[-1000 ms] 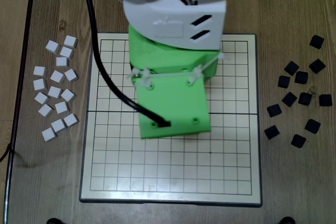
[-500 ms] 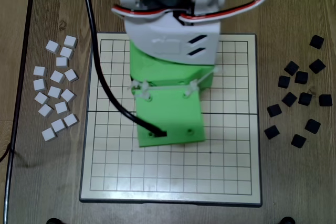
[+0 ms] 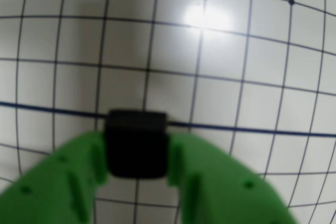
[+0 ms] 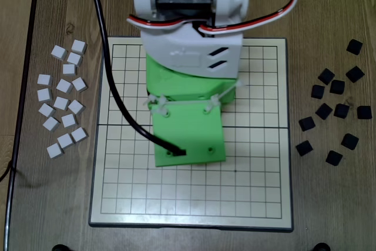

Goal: Grasp a Black stone and put it on the board on position (0,0).

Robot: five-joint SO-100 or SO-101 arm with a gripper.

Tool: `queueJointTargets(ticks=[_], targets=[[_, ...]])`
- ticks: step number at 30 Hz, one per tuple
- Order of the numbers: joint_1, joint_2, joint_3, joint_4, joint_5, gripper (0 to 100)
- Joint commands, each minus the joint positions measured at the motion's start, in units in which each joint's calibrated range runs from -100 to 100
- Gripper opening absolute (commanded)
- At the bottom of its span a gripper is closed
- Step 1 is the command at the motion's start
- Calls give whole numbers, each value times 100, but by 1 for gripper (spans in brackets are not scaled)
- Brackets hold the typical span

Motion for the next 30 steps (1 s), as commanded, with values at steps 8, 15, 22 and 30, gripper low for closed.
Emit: queueJointTargets(ticks=[8,15,22,30], targets=[[47,-75,53,-277,-44,6],[11,-25,131,-360,-73,6],[11,18,169,-418,-83,6],[2,69,237,-500,-98,6]])
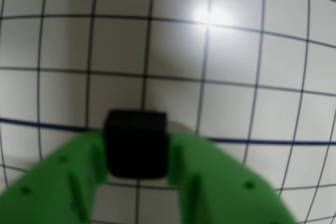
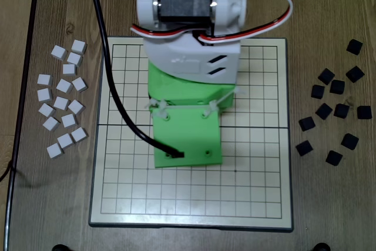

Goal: Grasp a Black stone and put it on the board on position (0,0).

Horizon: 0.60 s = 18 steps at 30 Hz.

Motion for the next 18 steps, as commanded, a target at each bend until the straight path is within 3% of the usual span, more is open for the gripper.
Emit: queueJointTargets(ticks=[1,18], targets=[[2,-105,-112,-56,-20,6],[-8,-54,-64,-97,-29,6]])
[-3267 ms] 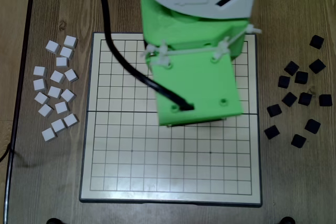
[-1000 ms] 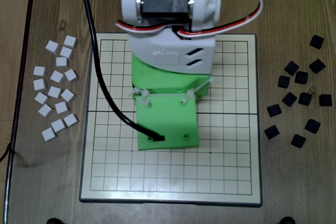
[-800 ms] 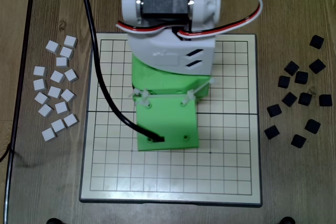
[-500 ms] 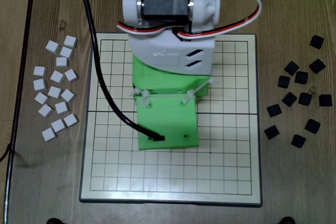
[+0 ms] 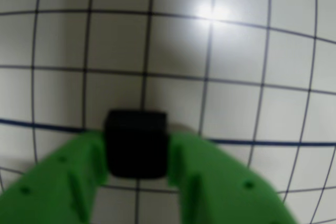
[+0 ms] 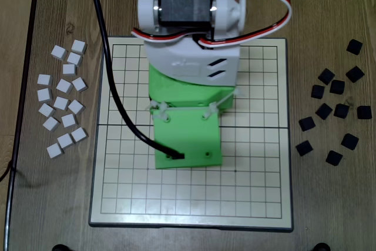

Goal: Grasp a Black stone and put it on the board on position (0,0).

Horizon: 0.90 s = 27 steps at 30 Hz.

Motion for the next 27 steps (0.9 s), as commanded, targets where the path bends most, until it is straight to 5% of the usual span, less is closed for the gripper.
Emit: queueJointTargets(ticks=[1,27], targets=[[-8,-164,-64,-66,-29,6],[-17,-113,-64,-107,10,8]])
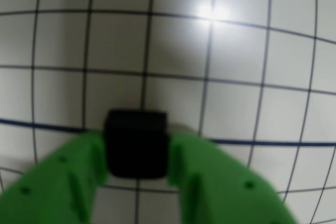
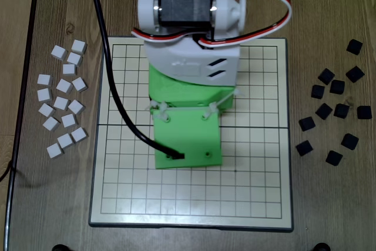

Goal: Grasp a Black stone and put it on the board on position (0,0).

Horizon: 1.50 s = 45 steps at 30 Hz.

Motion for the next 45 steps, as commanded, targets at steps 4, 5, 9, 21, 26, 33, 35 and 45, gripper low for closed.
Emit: queueJointTargets(ticks=[4,5,9,21,26,33,35,45], targets=[[-17,-96,-64,-123,5,8],[-17,-79,-64,-140,5,8],[-17,-45,-64,-173,20,8],[-17,-79,-6,-173,10,8],[-17,-113,-6,-123,20,8],[-17,-121,4,-90,10,10],[-17,-121,4,-107,39,11],[-17,-316,-122,116,142,13]])
